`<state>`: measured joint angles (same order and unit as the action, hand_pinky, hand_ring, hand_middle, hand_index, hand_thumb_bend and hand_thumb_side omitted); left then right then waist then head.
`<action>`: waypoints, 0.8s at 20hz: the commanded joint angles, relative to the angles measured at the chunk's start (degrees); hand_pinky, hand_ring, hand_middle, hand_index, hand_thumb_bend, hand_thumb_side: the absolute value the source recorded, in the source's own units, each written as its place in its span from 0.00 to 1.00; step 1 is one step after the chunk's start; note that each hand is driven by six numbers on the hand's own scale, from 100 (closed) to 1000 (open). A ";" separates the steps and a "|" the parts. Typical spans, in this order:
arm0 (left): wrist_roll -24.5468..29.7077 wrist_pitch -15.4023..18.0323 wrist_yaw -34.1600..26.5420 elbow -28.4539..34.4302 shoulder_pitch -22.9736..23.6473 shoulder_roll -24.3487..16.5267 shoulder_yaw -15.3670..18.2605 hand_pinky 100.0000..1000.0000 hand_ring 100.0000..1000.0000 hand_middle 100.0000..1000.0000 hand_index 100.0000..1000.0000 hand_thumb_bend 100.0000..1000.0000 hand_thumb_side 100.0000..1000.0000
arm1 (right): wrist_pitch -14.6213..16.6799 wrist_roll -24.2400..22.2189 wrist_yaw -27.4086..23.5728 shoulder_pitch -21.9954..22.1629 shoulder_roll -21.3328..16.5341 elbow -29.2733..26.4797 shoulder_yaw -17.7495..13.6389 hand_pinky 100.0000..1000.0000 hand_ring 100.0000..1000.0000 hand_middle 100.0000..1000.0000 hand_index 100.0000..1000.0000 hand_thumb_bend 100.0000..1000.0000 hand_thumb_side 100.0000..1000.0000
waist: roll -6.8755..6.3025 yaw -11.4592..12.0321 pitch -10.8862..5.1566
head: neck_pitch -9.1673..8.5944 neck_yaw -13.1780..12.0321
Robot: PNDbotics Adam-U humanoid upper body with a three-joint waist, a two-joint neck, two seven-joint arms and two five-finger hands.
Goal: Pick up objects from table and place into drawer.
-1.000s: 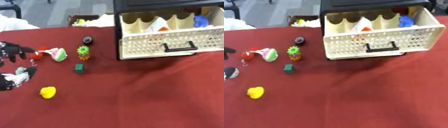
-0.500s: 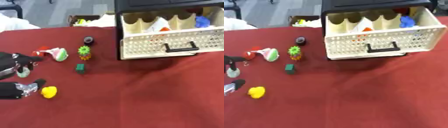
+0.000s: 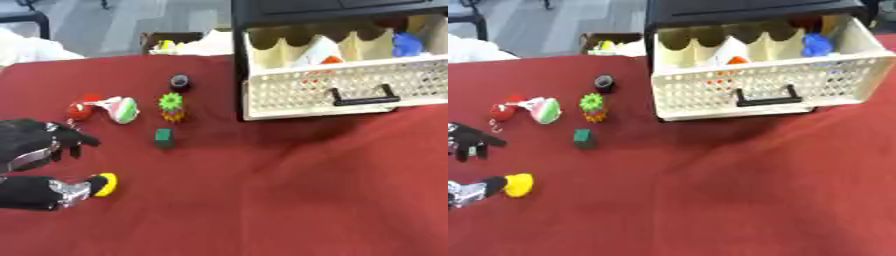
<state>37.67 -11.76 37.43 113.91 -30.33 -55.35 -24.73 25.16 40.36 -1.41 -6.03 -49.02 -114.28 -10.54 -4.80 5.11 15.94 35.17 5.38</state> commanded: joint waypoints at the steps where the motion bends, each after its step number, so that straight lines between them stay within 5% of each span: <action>1: 0.21 -0.98 1.86 0.50 -0.36 -1.46 -0.23 0.59 0.56 0.59 0.92 0.30 0.96 | 0.09 0.28 -0.43 -0.44 -1.03 -0.31 -0.68 0.54 0.42 0.37 0.65 0.00 1.00 | 0.21 -0.01 -1.05 | -0.41 -0.22; 6: -0.96 -2.11 3.44 -1.28 -0.39 -1.06 -1.82 0.54 0.51 0.55 0.87 0.29 0.81 | -0.24 0.17 -0.56 -0.61 -0.81 -0.31 -0.75 0.54 0.42 0.36 0.64 0.00 1.00 | 0.31 -0.18 -0.91 | -0.59 -0.55; 16: -3.43 -2.34 4.04 -6.27 -1.54 1.33 -3.75 0.50 0.48 0.54 0.86 0.30 0.78 | -0.68 0.33 -0.47 -0.27 -0.06 -0.31 -1.00 0.53 0.41 0.36 0.63 0.00 1.00 | 0.55 -0.62 -0.85 | -1.26 -1.16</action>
<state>34.74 -13.99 41.34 107.96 -30.94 -53.13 -28.84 24.40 40.35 -1.65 -6.02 -48.03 -114.28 -10.64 -4.47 4.53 15.94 34.61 4.47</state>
